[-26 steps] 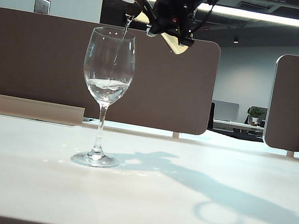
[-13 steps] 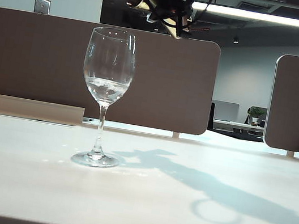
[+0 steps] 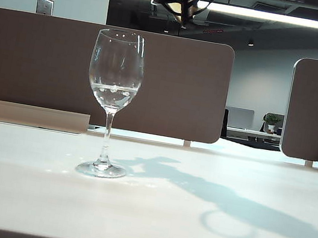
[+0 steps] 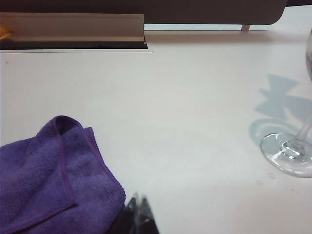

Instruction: Pick up the jigger and pour the water inside into the glass.

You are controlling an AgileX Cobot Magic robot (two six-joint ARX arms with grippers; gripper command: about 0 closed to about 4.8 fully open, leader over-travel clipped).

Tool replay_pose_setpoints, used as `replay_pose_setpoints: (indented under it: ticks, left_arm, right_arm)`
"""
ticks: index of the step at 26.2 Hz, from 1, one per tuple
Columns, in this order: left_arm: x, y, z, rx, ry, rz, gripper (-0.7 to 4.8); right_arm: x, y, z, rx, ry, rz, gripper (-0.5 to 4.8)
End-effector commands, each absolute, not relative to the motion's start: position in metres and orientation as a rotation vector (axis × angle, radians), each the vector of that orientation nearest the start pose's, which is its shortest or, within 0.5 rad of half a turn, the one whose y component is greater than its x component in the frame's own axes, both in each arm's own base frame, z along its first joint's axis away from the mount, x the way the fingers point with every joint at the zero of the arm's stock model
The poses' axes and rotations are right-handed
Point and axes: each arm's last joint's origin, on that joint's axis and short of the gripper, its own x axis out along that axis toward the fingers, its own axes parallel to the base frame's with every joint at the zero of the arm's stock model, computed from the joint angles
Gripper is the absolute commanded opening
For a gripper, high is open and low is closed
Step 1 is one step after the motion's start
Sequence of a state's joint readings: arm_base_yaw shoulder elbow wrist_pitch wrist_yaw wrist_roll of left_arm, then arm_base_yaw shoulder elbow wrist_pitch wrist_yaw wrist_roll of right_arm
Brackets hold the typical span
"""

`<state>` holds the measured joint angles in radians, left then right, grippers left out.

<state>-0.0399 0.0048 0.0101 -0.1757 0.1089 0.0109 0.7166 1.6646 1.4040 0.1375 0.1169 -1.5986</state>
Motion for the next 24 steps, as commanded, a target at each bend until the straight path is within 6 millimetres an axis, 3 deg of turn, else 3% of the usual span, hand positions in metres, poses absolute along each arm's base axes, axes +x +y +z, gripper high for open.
replay_pose_setpoints:
  ticks: [1,3,5,10,16,24]
  left_arm:
    - [0.096,-0.007,0.149,0.012,0.168,-0.152,-0.05]
    - [0.096,-0.007,0.149,0.012,0.168,-0.152,-0.05]
    - [0.096,-0.007,0.149,0.012,0.168,-0.152,-0.05]
    - [0.096,-0.007,0.149,0.012,0.167,-0.152,-0.05]
    - [0.096,-0.007,0.149,0.012,0.167,-0.153,-0.05]
    - [0.096,-0.007,0.149,0.012,0.167,-0.153,-0.05]
  right_arm:
    - [0.297,0.256,0.357,-1.579,-0.433,0.542,-0.02]
    - [0.297,0.255,0.357,-1.511,-0.400,0.536,-0.02]
    - [0.300,0.247,0.363,-1.175,-0.272,0.480,-0.02]
    - [0.293,0.214,0.368,-0.682,-0.125,0.458,-0.02]
    - [0.271,0.165,0.326,-0.455,-0.014,0.485,-0.02]
    - [0.260,0.119,0.267,-0.183,0.016,0.537,-0.02]
